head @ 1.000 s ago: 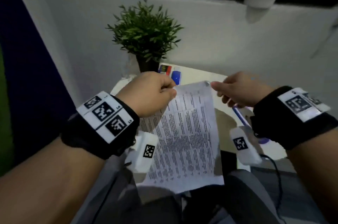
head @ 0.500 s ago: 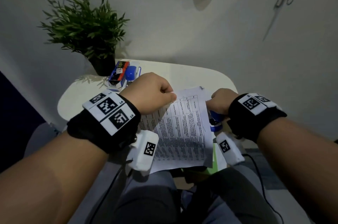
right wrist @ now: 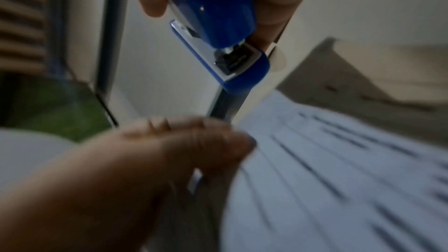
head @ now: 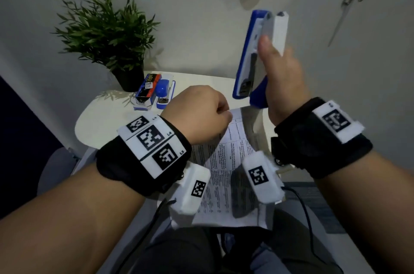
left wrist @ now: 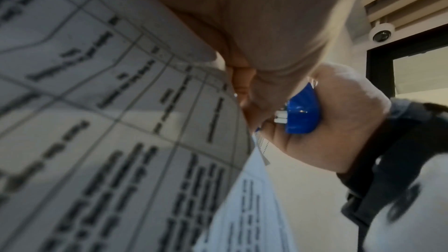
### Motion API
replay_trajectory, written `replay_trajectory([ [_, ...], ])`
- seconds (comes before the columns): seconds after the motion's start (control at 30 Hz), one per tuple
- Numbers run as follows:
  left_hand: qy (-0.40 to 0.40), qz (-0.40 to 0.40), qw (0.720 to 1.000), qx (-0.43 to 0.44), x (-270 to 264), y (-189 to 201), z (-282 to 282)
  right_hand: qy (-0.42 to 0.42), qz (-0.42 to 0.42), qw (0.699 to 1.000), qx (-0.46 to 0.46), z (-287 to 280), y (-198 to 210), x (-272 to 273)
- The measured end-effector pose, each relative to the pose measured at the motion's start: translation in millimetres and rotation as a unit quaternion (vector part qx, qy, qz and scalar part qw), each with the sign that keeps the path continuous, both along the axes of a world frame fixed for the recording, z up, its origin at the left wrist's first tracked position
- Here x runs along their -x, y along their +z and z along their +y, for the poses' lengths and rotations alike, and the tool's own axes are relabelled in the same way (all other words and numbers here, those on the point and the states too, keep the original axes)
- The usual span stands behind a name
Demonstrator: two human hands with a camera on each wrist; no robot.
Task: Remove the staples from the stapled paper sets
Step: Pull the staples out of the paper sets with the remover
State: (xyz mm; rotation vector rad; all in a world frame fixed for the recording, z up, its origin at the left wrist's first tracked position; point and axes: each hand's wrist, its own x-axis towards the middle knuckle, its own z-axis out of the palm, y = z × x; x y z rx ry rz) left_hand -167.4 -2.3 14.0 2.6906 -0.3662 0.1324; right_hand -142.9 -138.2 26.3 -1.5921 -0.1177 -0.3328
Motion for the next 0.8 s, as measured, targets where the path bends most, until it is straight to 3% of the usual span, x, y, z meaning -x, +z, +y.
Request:
replay_trajectory([
  [0.13,0.005,-0.025,1.0,0.007,2.3,4.7,5.3,0.012,-0.022,0.994,0.102,11.1,-13.8,6.8],
  [0.6,-0.015,-0.046,0.999,-0.021,12.7,8.5,24.4,0.027,-0.027,0.996,0.08,30.6,-22.2,3.5],
  [0.8,0.035,-0.054,0.998,0.017,19.2,5.1,21.6,0.06,-0.031,0.998,0.014,31.2,-23.8,6.9],
])
